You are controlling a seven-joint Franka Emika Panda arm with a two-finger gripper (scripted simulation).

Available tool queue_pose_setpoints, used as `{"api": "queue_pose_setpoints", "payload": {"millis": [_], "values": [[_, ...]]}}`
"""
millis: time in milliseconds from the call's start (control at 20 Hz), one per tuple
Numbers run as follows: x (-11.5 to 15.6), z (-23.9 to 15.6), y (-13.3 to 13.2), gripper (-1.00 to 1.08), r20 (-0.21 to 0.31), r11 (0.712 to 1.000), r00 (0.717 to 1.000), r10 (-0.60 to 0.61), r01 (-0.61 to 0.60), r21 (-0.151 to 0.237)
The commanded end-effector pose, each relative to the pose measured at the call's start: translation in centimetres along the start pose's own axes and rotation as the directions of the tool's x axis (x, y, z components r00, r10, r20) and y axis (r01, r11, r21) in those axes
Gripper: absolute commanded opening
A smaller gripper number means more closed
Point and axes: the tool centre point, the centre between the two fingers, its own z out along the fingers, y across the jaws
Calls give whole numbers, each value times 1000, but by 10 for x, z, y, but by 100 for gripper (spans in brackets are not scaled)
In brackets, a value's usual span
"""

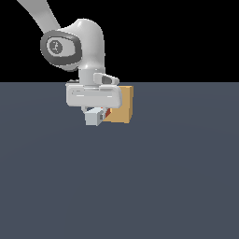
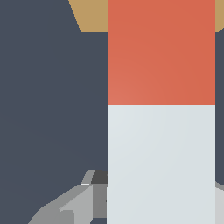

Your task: Insert the peg into the horizontal hole in a box.

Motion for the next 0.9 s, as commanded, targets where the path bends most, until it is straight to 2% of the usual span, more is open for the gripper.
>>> {"api": "queue_pose_setpoints", "payload": {"millis": [0, 550, 850], "values": [[0, -1, 1, -100, -1, 1000, 1000, 1, -1, -3], [2, -1, 1, -100, -2, 1000, 1000, 1, -1, -2], [26, -2, 1, -100, -3, 1000, 1000, 1, -1, -2]]}}
